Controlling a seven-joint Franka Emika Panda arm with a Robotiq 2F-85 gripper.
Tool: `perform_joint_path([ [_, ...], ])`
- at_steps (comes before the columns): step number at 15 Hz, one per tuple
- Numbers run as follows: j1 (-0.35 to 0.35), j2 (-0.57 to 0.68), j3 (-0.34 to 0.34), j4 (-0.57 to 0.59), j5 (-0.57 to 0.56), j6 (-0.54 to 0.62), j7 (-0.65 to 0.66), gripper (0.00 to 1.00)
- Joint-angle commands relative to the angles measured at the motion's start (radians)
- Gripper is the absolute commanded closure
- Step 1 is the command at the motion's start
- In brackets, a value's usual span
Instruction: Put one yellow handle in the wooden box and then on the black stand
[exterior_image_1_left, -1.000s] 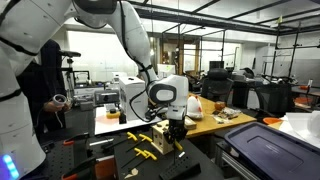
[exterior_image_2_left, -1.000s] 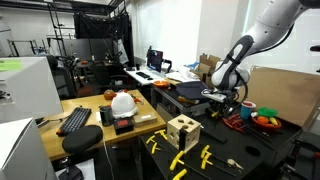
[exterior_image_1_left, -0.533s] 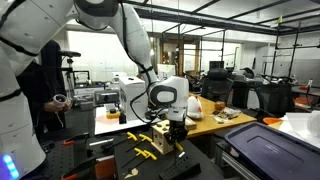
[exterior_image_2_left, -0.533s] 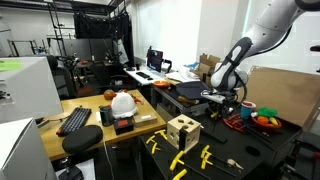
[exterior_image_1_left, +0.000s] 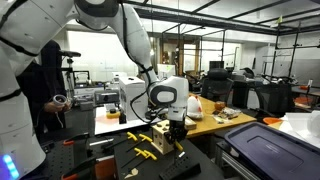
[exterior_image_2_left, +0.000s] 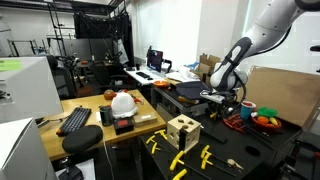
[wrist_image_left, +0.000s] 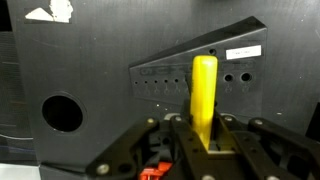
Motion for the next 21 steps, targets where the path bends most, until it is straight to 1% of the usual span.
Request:
perform_joint_path([
  [1,-0.015,0.006,0.012,0.013,0.028,0.018,-0.041,0.96],
  [21,-0.026,-0.002,0.012,0.009,0.029,0.021,-0.066,0.96],
])
